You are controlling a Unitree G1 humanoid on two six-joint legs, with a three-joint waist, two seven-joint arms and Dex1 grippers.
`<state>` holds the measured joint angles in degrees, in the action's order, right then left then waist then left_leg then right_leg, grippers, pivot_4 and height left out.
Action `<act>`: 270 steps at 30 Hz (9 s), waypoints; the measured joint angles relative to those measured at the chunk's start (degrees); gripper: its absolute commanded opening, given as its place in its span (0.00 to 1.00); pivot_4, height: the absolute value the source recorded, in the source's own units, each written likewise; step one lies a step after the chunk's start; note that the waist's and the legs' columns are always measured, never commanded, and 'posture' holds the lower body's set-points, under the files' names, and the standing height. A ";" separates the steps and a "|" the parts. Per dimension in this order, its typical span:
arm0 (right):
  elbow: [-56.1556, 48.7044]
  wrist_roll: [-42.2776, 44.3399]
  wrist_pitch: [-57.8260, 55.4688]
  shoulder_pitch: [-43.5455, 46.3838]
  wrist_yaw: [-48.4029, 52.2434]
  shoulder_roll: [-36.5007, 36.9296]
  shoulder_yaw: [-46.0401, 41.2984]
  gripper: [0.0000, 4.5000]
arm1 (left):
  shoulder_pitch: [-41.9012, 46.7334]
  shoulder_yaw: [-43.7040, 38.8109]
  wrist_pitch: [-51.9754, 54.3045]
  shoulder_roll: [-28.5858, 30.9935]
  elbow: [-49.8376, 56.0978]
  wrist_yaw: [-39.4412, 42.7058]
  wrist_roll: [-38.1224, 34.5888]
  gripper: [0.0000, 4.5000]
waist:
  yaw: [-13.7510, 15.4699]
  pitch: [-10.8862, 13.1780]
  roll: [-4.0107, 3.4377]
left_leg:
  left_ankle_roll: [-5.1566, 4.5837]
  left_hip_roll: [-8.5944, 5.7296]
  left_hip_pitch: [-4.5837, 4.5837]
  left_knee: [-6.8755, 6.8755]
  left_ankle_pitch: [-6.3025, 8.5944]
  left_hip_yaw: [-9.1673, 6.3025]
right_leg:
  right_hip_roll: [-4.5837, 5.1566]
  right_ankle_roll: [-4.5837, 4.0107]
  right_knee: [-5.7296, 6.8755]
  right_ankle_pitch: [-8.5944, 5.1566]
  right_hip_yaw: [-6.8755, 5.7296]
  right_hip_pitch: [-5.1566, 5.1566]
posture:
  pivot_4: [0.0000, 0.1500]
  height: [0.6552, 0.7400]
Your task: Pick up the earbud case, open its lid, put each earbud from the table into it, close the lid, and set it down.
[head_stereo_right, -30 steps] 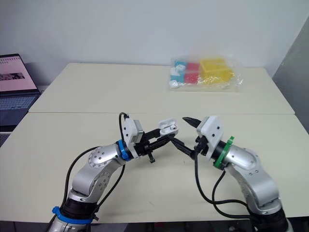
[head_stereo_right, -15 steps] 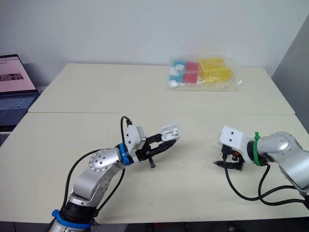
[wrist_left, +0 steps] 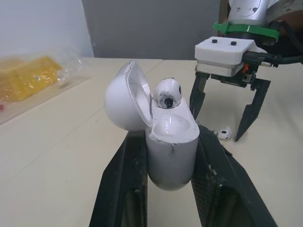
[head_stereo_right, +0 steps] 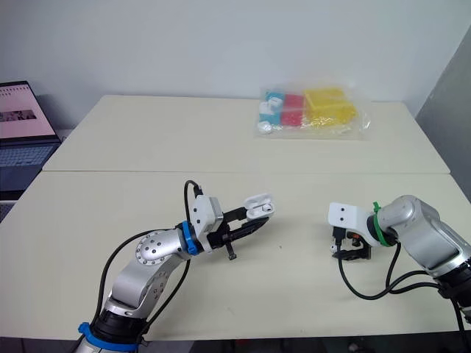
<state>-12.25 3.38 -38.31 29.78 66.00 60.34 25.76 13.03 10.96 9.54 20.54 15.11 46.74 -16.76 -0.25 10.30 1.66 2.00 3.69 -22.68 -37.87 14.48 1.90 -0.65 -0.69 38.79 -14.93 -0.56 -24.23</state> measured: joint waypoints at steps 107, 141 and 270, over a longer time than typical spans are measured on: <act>0.88 -13.10 8.91 -12.87 12.19 10.62 -8.68 0.16 | -5.73 2.19 0.36 0.55 4.11 -2.29 1.45 0.18 | 0.08 -0.01 -0.05 | 0.02 -0.03 0.25 -0.06 -0.01 0.08 | 0.09 0.03 0.15 0.01 0.02 0.16 | 1.00 0.95; -31.99 29.81 -24.45 -6.59 -28.98 -48.39 -37.17 0.09 | 3.84 -1.15 4.04 -0.20 -0.48 -2.32 -1.63 0.18 | 0.04 -0.07 0.02 | 0.02 -0.01 0.06 -0.08 -0.01 -0.05 | 0.01 0.10 0.17 0.07 0.05 0.07 | 1.00 0.95; -6.83 26.02 -9.29 10.23 -11.53 -17.42 -13.69 0.00 | 5.74 -0.10 9.52 1.05 -3.67 3.66 -3.60 0.18 | 0.06 0.01 -0.04 | -0.02 0.02 -0.24 -0.02 0.01 -0.06 | -0.01 0.03 0.01 -0.01 -0.08 -0.14 | 1.00 0.95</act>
<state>-19.08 29.40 -47.61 40.01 54.47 42.92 12.07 18.77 10.86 19.06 21.59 11.44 50.40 -20.36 -0.18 10.31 1.62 1.97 3.72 -22.92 -37.88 14.48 1.84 -0.67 -0.66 38.80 -14.95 -0.64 -24.37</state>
